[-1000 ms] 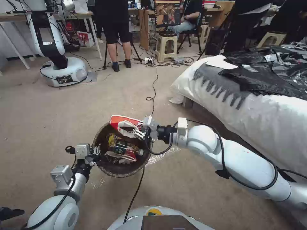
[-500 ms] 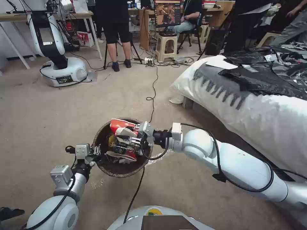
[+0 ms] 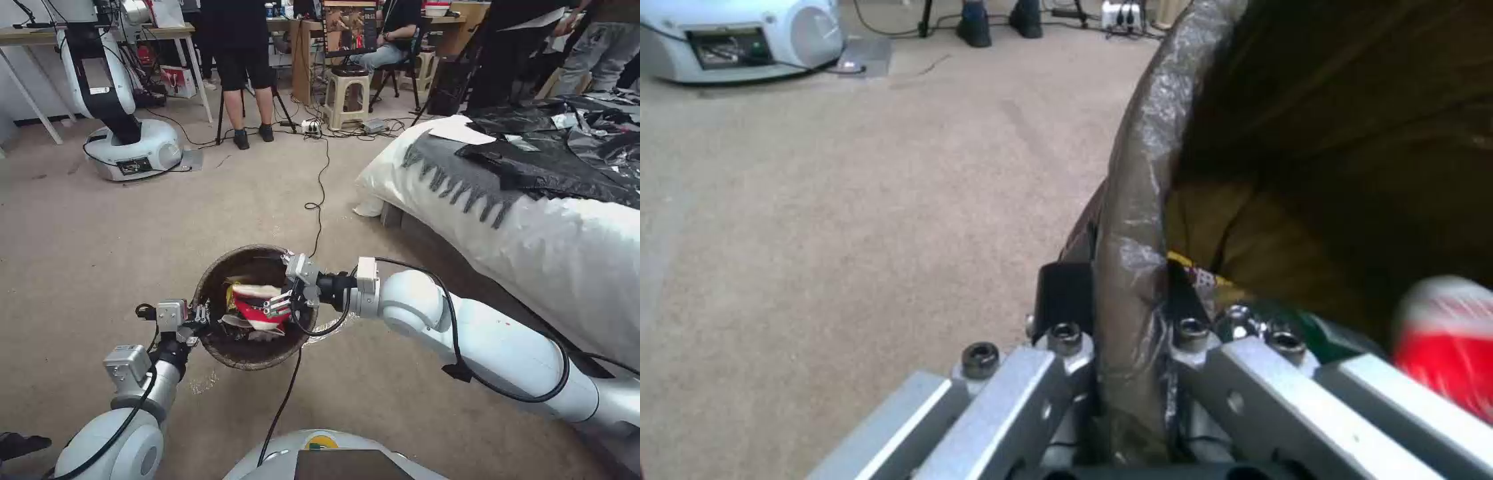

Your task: Pick up the trash bin, then pick up the garbage from the floor and place it into the trash bin.

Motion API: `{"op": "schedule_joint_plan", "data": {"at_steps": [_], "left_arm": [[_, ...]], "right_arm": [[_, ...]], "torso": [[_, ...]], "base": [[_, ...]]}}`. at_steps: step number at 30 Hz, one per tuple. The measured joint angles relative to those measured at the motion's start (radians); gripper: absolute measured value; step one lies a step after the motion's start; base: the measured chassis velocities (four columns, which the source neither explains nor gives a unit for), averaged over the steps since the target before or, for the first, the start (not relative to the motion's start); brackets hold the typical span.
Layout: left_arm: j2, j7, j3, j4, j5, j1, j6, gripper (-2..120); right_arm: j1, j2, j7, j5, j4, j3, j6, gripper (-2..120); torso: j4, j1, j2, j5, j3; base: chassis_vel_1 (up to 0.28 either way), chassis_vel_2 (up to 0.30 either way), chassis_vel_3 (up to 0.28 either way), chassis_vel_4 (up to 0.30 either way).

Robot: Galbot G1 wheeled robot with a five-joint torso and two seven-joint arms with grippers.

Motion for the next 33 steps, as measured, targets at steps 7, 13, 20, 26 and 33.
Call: {"op": "schedule_joint_plan", "data": {"at_steps": [7, 13, 20, 26, 33], "left_arm": [[-0.001, 0.000, -0.001, 0.000, 0.000, -0.001, -0.001, 0], [-0.003, 0.000, -0.003, 0.001, 0.000, -0.003, -0.002, 0], [-0.003, -0.003, -0.005, 0.002, -0.002, -0.003, -0.004, 0], [-0.003, -0.004, -0.008, 0.002, -0.005, -0.002, -0.005, 0], [-0.006, -0.007, -0.010, 0.003, -0.007, -0.002, -0.007, 0]], "right_arm": [[-0.006, 0.002, 0.015, 0.007, 0.011, 0.020, 0.004, 100], [-0.048, -0.002, 0.056, 0.024, 0.026, 0.106, 0.016, 100], [-0.147, -0.020, 0.163, 0.013, 0.012, 0.220, 0.068, 100], [-0.267, -0.031, 0.254, -0.014, 0.019, 0.288, 0.106, 100], [-0.399, -0.022, 0.309, -0.046, 0.030, 0.396, 0.150, 100]], "torso": [[0.0001, 0.000, 0.000, 0.0000, 0.000], [0.0001, 0.000, 0.000, 0.0000, 0.000], [0.0000, 0.000, 0.000, 0.0001, 0.000], [0.0001, 0.000, 0.000, 0.0002, 0.000], [0.0000, 0.000, 0.000, 0.0002, 0.000]], "base": [[0.000, 0.000, 0.000, 0.000], [0.000, 0.000, 0.000, 0.000], [0.000, 0.000, 0.000, 0.000], [0.000, 0.000, 0.000, 0.000], [0.000, 0.000, 0.000, 0.000]]}}
